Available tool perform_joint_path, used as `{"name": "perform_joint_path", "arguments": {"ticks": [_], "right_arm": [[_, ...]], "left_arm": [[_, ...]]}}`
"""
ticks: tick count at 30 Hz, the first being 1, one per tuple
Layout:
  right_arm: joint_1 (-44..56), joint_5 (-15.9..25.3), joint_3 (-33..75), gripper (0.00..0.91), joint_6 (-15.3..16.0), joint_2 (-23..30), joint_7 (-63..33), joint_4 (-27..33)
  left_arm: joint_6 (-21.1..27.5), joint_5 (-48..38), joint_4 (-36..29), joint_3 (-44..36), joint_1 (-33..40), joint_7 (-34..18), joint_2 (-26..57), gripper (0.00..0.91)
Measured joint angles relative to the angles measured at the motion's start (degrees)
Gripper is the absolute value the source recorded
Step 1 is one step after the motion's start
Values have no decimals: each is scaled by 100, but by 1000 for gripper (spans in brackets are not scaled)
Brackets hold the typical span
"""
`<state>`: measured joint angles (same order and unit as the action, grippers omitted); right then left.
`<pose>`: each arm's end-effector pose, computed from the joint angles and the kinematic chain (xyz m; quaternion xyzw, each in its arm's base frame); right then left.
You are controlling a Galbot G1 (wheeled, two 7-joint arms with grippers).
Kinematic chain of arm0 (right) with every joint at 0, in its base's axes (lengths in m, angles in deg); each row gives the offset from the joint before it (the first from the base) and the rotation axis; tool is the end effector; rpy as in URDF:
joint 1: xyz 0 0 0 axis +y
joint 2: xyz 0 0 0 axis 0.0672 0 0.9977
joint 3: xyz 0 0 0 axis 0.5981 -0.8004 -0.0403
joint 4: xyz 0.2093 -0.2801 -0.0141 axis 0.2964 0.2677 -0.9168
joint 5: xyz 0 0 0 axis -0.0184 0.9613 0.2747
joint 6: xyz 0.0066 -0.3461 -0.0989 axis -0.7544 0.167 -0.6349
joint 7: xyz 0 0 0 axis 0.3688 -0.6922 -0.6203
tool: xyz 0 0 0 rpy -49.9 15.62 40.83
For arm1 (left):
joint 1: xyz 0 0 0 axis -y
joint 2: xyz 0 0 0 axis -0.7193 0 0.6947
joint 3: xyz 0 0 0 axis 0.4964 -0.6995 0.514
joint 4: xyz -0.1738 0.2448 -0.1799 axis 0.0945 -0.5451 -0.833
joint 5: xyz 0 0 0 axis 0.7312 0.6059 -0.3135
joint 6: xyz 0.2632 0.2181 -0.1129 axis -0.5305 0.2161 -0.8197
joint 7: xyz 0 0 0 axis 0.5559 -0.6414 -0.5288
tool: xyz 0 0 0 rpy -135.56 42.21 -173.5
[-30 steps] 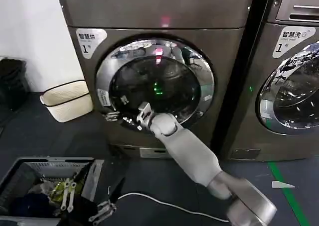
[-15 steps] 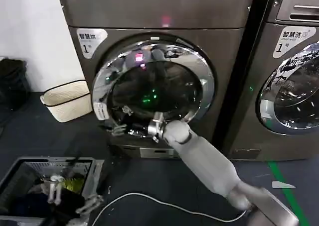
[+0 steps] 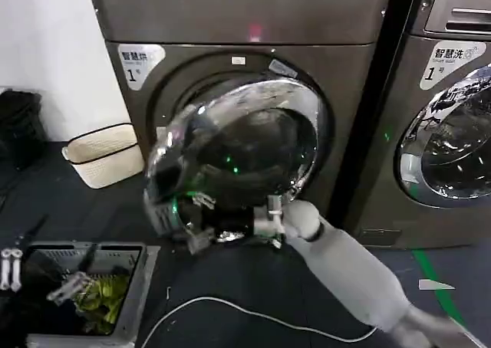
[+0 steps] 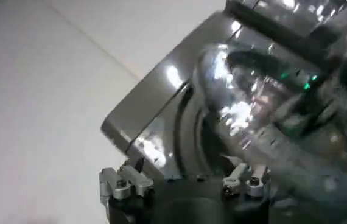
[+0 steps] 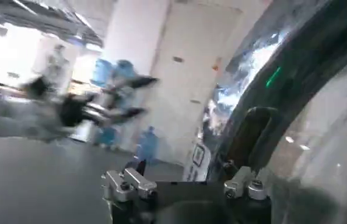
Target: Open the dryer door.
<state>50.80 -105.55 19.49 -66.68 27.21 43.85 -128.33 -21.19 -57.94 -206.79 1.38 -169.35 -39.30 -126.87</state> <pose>0.4544 0.0734 -0.1930 -0.7519 0.6369 -0.0522 0.1621 0.1230 0.2006 -0.1900 0.0574 0.8828 0.4021 0.2359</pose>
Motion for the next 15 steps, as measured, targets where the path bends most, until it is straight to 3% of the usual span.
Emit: {"name": "perform_joint_path", "arguments": {"ticks": [15], "right_arm": [[1455,61,1653,907,-144,-1129,959,-901]], "left_arm": [[318,-36,916,-904,1066,-59,1259,907]]}}
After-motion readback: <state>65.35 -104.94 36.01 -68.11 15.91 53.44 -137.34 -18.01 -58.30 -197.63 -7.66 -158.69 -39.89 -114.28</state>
